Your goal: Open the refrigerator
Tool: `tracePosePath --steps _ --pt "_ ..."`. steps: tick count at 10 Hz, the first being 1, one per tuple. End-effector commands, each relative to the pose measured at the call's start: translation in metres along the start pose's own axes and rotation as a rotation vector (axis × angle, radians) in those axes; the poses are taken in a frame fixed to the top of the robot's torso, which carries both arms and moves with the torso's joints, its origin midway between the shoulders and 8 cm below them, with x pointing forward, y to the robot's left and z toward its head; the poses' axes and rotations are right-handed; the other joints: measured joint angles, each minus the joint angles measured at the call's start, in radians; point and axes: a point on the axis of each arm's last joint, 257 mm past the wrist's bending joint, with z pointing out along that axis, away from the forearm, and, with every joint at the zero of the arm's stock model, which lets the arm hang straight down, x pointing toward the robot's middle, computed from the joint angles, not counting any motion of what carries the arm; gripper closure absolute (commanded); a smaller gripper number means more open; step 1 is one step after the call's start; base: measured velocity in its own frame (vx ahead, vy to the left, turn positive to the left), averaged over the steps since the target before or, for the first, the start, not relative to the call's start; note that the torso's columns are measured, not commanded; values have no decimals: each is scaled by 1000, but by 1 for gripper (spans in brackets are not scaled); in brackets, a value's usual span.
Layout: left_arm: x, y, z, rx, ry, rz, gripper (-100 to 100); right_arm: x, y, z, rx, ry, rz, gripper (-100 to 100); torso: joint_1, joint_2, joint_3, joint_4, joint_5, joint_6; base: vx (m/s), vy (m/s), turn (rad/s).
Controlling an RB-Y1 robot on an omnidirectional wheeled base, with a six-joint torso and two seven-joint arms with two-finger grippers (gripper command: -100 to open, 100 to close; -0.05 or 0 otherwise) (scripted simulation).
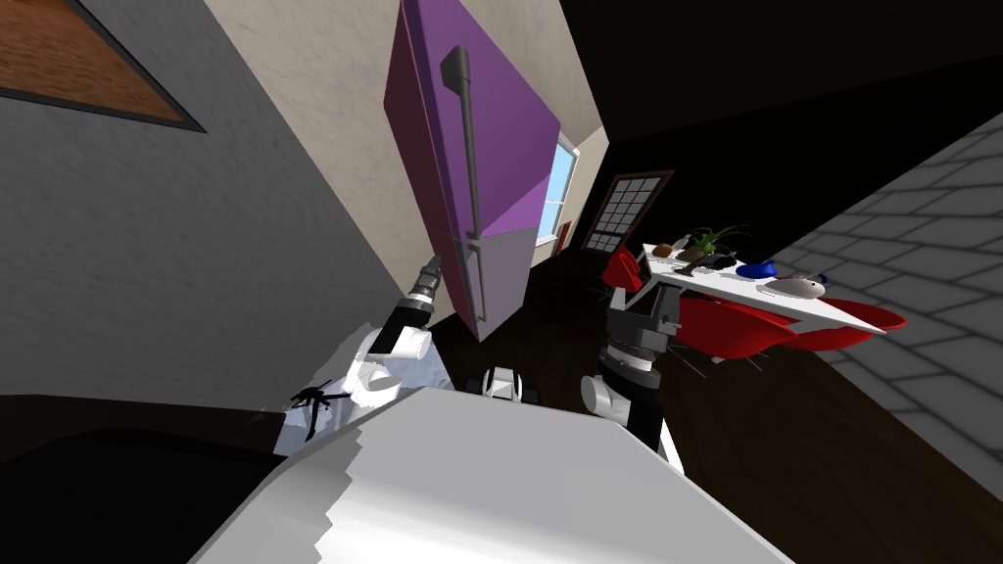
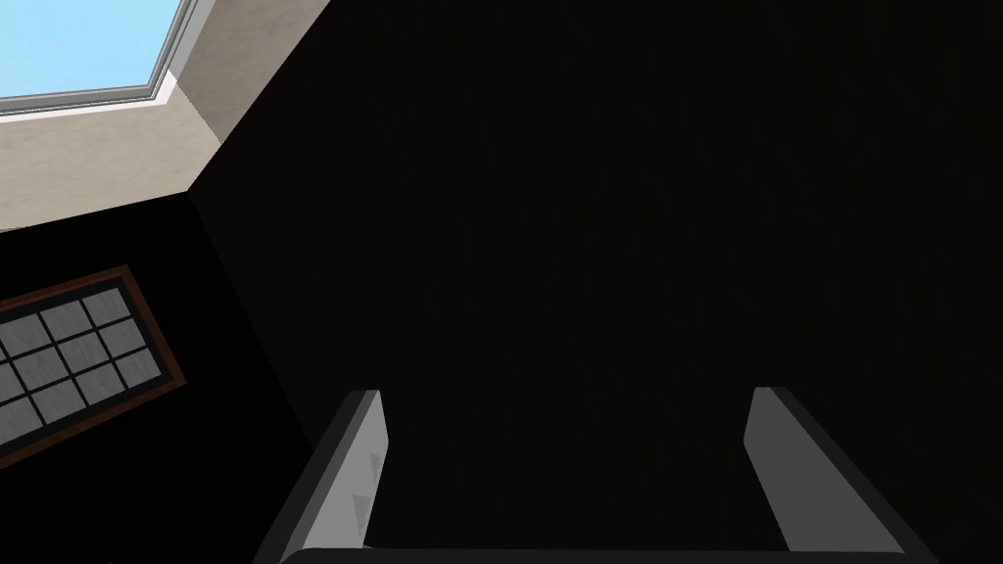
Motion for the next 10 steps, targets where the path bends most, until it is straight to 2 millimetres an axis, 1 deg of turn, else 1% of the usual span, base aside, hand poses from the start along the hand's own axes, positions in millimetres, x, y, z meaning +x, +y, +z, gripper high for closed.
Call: tracePosePath --steps 1,10 --pt "1 11 2 -47 5 10 -100 0 0 0 0 0 0 0 0 -1 0 0 0 0 69 -55 5" --pt "2 46 6 -225 21 44 -100 0 0 0 0 0 0 0 0 0 0 0 0 0 70 -58 6"
